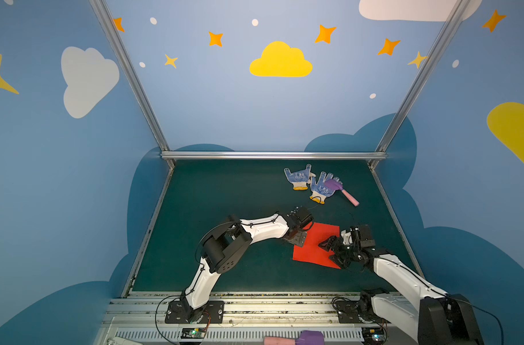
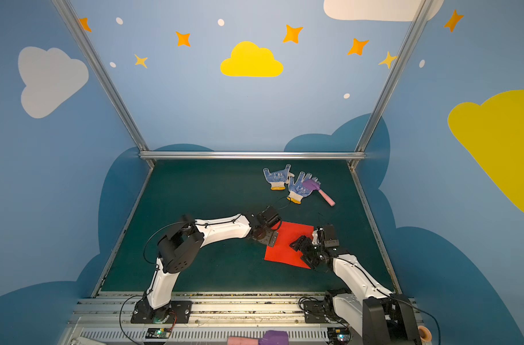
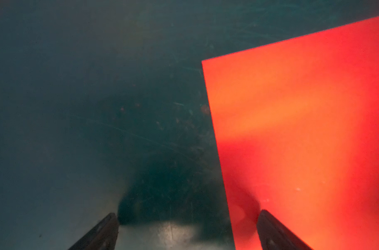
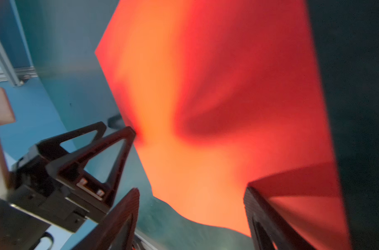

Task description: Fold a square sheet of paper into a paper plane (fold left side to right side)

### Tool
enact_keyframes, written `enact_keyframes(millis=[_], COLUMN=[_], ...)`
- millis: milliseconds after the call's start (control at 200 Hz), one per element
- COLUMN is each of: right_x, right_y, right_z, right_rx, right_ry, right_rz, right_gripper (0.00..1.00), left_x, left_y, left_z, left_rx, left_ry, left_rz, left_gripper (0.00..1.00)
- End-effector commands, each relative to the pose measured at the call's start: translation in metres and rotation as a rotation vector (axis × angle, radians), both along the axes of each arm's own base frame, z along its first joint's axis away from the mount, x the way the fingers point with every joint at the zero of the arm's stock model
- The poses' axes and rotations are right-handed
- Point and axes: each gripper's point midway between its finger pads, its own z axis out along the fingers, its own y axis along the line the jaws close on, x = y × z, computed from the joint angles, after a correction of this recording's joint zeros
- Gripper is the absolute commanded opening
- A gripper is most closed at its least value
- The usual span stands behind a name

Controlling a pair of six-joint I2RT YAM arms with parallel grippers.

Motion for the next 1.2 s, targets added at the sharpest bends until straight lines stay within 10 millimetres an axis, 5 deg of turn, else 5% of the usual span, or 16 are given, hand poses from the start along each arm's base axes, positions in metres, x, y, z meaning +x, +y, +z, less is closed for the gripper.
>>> enact_keyframes(millis=[0,471,641,861,1196], right_x=[-0.004,0.024,0.021,0.027,0.025], right_y=[-0.002,-0.083,-0.071,-0.043,-0.024], right_z=[-0.029,-0.007,-0.025,-0.021,-0.029], right_rx=[-0.038,-0.225,-0.155,-0.062,-0.061], right_ry=[0.023,0.076,0.135,0.092,0.11], right_rz=[0.012,-0.16,-0.095,-0.022,0.016], right_gripper=[0.79,0.81,0.8,0.75,0.74], left_x=[0.0,0.005,0.012,0.007,-0.045], left_y=[0.014,0.01,0.007,0.011,-0.003], left_z=[-0.024,-0.011,0.01,0.044,0.044], left_rx=[0.054,0.017,-0.014,-0.148,-0.451], left_ry=[0.023,0.02,0.005,0.045,0.281], left_rz=[0.012,0.016,0.029,0.107,0.179], left_gripper=[1.0,1.0,1.0,1.0,0.99])
